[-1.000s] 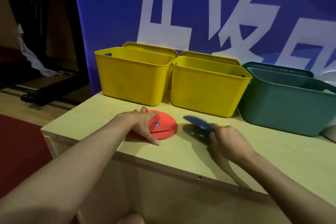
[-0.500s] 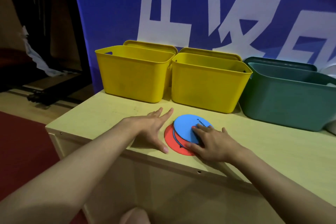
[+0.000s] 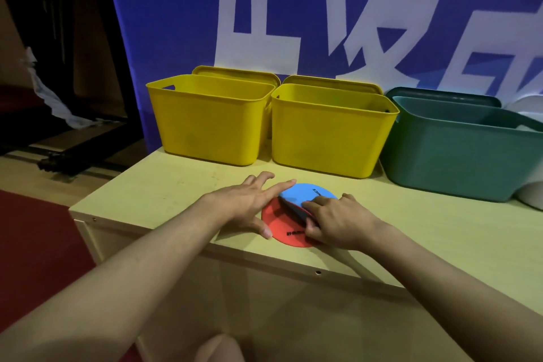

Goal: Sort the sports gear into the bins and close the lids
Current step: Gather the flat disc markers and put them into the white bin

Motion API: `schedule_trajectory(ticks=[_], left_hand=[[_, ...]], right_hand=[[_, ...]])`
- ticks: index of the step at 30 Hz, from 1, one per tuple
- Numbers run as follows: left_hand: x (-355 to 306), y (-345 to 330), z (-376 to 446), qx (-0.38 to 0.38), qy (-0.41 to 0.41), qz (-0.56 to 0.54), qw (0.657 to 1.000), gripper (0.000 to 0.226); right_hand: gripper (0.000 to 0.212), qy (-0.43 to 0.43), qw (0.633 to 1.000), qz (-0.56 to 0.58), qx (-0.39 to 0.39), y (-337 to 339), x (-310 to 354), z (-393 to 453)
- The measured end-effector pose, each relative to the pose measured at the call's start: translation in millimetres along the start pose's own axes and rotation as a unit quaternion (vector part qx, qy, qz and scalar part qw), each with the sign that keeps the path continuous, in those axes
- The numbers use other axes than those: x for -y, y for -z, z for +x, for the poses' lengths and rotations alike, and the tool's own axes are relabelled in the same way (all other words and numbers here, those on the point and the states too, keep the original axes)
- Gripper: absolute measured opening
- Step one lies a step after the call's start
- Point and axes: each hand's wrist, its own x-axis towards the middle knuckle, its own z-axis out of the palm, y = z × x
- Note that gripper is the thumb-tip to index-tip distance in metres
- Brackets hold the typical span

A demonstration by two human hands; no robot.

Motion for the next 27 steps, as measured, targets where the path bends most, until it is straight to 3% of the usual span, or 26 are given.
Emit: schedule_trajectory(ticks=[3, 5, 9, 20, 22, 24, 27], left_hand=[[3, -1, -1, 0.007, 0.008, -0.020, 1.000, 0.125], [2, 0, -1, 0.027, 0.036, -0.047, 0.998, 0.128], [-15, 3, 6, 0.097, 0.091, -0.079, 0.988, 0.139], [-52, 11, 36, 0.082, 0.061, -0.033, 0.994, 0.142], [-65, 14, 43, 0.019, 0.044, -0.047, 0.998, 0.129], [-84, 15, 51, -0.049, 0.016, -0.060, 0.997, 0.103], [-122, 16, 62, -0.078, -0.045, 0.034, 0.995, 0.071]], right_hand=[[0.052, -0.017, 0.999, 0.040, 0.030, 6, 3, 0], [0.046, -0.031, 0.998, 0.036, 0.033, 6, 4, -1], [0.047, -0.081, 0.995, 0.057, -0.002, -6, -3, -9], [0.055, -0.096, 0.989, 0.000, -0.116, -22, -75, -92], [0.056, -0.097, 0.988, -0.017, -0.121, -24, -89, -111], [0.057, -0.105, 0.987, -0.026, -0.118, -27, -101, -127], [0.057, -0.121, 0.983, -0.050, -0.128, -35, -121, -151]])
